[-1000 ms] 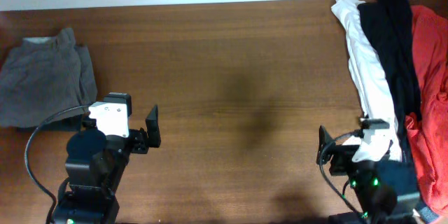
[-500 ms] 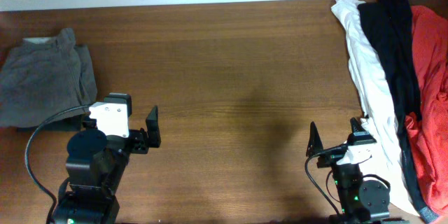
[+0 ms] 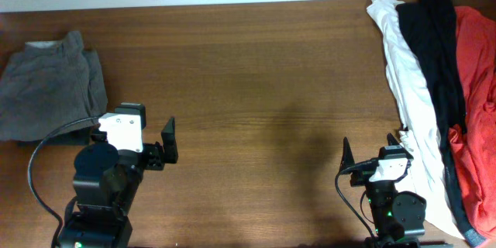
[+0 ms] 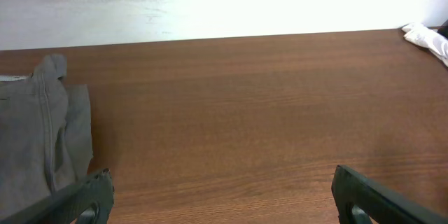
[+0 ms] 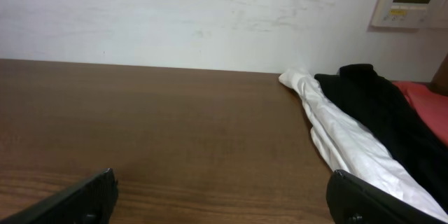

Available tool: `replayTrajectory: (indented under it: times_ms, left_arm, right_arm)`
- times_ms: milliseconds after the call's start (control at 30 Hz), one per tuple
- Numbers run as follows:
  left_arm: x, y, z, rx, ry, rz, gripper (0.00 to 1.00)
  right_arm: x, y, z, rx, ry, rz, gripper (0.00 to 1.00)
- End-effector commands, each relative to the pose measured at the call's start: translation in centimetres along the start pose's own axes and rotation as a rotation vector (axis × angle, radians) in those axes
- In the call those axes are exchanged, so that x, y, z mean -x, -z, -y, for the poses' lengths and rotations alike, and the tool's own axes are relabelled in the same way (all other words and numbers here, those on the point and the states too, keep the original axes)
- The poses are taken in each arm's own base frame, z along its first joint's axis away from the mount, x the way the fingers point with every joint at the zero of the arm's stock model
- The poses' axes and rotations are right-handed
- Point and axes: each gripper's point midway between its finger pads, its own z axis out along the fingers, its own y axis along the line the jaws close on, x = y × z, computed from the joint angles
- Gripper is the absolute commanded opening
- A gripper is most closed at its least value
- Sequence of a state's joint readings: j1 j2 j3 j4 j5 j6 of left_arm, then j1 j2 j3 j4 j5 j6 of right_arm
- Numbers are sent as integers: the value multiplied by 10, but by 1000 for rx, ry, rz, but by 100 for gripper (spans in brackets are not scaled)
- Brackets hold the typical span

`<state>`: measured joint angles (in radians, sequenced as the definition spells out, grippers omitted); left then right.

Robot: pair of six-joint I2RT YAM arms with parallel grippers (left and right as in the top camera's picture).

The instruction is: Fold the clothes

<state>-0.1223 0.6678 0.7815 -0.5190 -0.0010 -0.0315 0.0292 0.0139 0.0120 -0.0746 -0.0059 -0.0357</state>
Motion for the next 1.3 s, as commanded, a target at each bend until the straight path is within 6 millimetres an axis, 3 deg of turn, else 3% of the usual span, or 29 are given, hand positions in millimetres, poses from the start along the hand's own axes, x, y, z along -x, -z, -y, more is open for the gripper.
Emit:
replayTrajectory:
  times_ms: [0,967,1100,1267]
  left_arm:
    - [-1,-1,-1,4,5,-3,99]
    - [-1,4,-1,5,5,14,99]
    - [-20,11,-13,57,-21,18,99]
    - [-69,12,-21,78,-4,59,99]
  right_arm:
    - [-2,0,1,-1,8,-1,99]
    - [-2,0,1,-1,8,-1,99]
    - [-2,0,1,-1,8,-1,99]
    - [-2,0,1,-1,8,-1,99]
